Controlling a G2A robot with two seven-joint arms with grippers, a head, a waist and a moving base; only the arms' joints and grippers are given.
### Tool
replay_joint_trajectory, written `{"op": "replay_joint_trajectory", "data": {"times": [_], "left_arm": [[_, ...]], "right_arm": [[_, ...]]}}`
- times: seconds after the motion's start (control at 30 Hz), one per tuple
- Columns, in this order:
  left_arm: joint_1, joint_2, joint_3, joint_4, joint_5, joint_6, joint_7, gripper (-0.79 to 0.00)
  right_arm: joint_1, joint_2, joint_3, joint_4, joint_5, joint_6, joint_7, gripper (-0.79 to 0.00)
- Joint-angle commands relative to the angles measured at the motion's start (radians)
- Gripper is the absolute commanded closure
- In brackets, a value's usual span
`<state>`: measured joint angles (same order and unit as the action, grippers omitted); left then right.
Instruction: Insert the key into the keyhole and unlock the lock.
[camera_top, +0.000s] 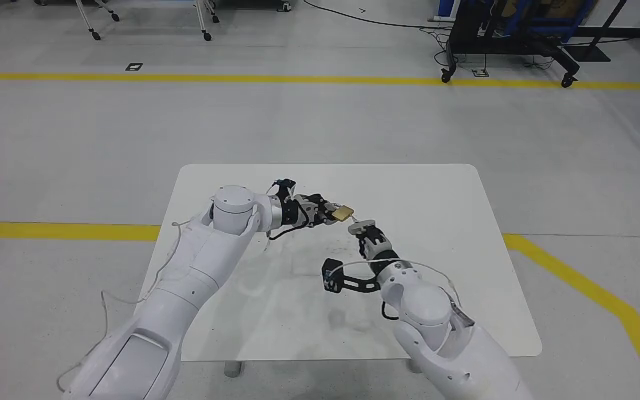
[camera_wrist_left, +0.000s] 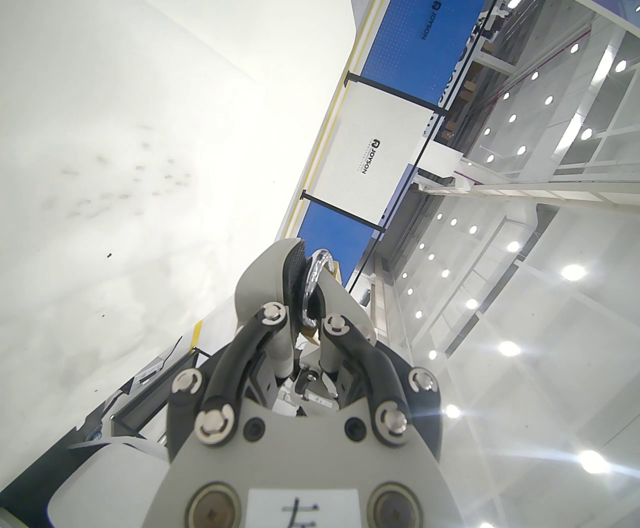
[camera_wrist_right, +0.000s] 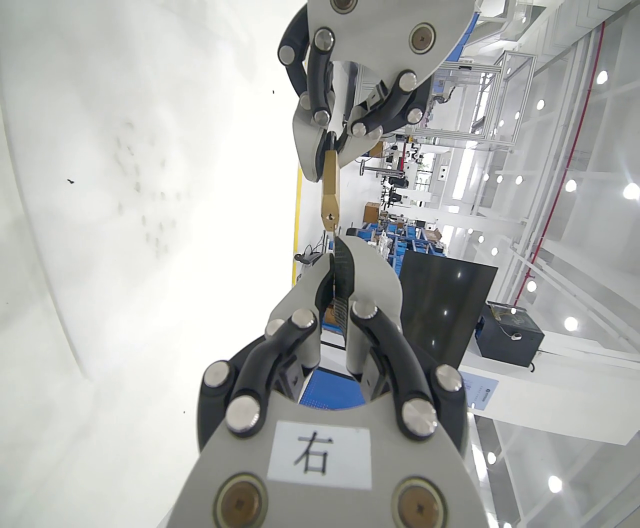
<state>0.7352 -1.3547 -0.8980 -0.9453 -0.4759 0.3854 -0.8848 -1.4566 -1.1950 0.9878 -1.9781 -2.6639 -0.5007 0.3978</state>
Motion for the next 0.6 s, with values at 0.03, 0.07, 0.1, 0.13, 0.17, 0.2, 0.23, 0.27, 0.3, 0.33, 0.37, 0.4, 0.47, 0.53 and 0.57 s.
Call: {"op": "replay_joint_trajectory", "data": {"times": [0.03,0.07,0.1,0.13,0.17,0.2,0.23,0.27,0.3,0.33,0.37,0.4,0.47,0.53,0.57], "left_arm": [[0.001,0.0,-0.001,-0.002,0.003,0.0,-0.001,0.0],[0.001,0.001,-0.001,-0.003,0.006,0.0,-0.002,0.0],[0.001,0.001,-0.001,-0.004,0.007,-0.001,-0.003,0.0],[0.001,0.001,0.0,-0.005,0.01,-0.001,-0.006,0.0],[0.002,0.001,-0.001,-0.006,0.011,-0.002,-0.007,0.0],[0.002,0.002,0.0,-0.006,0.014,-0.002,-0.009,0.0],[0.002,0.002,-0.001,-0.007,0.016,-0.003,-0.01,0.0],[0.002,0.002,0.0,-0.008,0.019,-0.004,-0.012,0.0],[0.002,0.002,0.0,-0.008,0.021,-0.004,-0.013,0.0],[0.002,0.003,0.0,-0.009,0.024,-0.004,-0.014,0.0],[0.003,0.003,0.001,-0.01,0.026,-0.004,-0.018,0.0],[0.002,0.003,0.002,-0.01,0.028,-0.004,-0.02,0.0],[0.002,0.003,0.002,-0.01,0.03,-0.005,-0.024,0.0],[0.001,0.003,0.001,-0.01,0.032,-0.007,-0.027,0.0],[0.002,0.003,0.001,-0.01,0.031,-0.008,-0.028,0.0]], "right_arm": [[-0.004,0.0,0.002,-0.002,-0.01,-0.006,-0.01,0.0],[-0.005,0.0,0.002,-0.002,-0.013,-0.008,-0.014,0.0],[-0.005,0.0,0.002,-0.002,-0.016,-0.011,-0.017,0.0],[-0.004,0.0,0.002,-0.002,-0.019,-0.013,-0.02,0.0],[-0.004,0.0,0.001,-0.001,-0.022,-0.016,-0.022,0.0],[-0.004,-0.001,0.001,-0.001,-0.022,-0.018,-0.025,0.0],[-0.003,-0.001,0.001,-0.001,-0.024,-0.019,-0.026,0.0],[-0.003,-0.002,0.001,-0.001,-0.026,-0.019,-0.028,0.0],[-0.002,-0.002,0.001,-0.001,-0.026,-0.02,-0.032,0.0],[-0.001,-0.003,0.001,0.0,-0.028,-0.022,-0.036,0.0],[0.0,-0.003,0.001,0.0,-0.029,-0.023,-0.038,0.0],[0.001,-0.003,0.0,0.001,-0.032,-0.025,-0.038,0.0],[0.003,-0.005,-0.002,0.003,-0.036,-0.03,-0.036,0.0],[0.005,-0.006,-0.004,0.004,-0.035,-0.036,-0.041,0.0],[0.006,-0.006,-0.004,0.004,-0.032,-0.042,-0.05,0.0]]}}
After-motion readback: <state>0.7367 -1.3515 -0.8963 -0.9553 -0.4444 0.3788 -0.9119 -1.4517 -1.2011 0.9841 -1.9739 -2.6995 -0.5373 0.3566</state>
